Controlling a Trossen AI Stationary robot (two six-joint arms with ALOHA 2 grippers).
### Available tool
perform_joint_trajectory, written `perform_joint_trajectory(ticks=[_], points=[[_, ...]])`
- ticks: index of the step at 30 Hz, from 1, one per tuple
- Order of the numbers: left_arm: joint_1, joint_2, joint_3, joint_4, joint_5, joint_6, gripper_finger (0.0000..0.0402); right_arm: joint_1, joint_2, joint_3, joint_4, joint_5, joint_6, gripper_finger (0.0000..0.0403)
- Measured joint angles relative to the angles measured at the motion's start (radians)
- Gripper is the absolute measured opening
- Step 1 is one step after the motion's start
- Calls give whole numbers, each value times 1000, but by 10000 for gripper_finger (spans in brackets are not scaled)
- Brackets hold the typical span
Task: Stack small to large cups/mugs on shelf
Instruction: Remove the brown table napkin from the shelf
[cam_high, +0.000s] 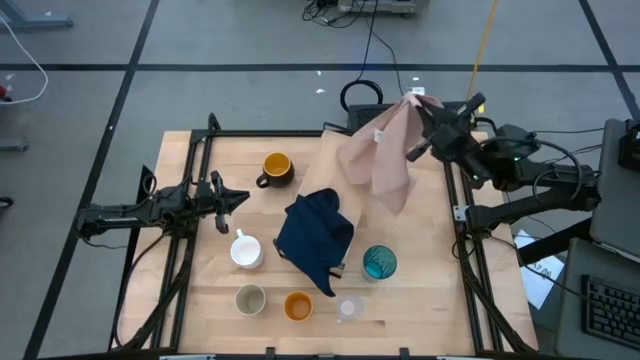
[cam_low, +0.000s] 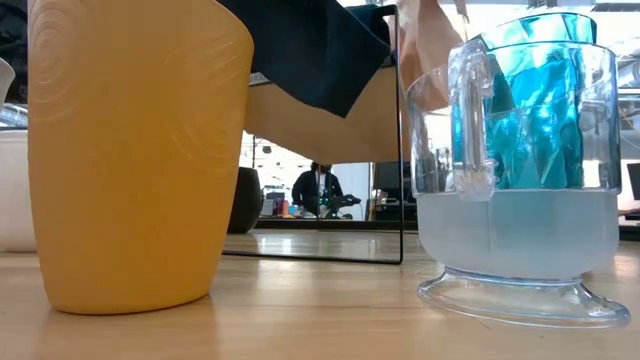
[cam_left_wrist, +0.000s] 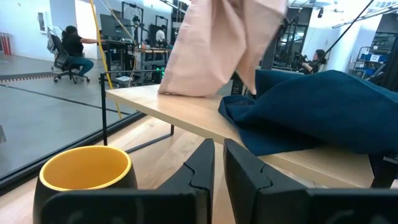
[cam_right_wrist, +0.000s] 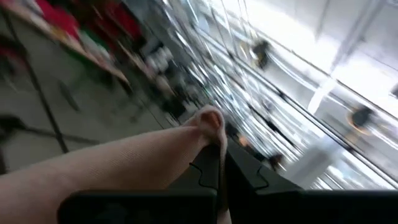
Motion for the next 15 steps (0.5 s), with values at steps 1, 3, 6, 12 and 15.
perform_joint_trajectory(ticks=[1,3,6,12,15], points=[[0,0,0,0,0,0,37,0,0,0,3,38,-26,0],[0,0,0,0,0,0,37,0,-2,0,18,109,-74,0],[0,0,0,0,0,0,37,0,-10,0,61,182,-142,0],[0,0,0,0,0,0,37,28,-39,0,178,252,-271,0],[0,0,0,-1,0,0,37,57,-51,0,254,274,-352,0]])
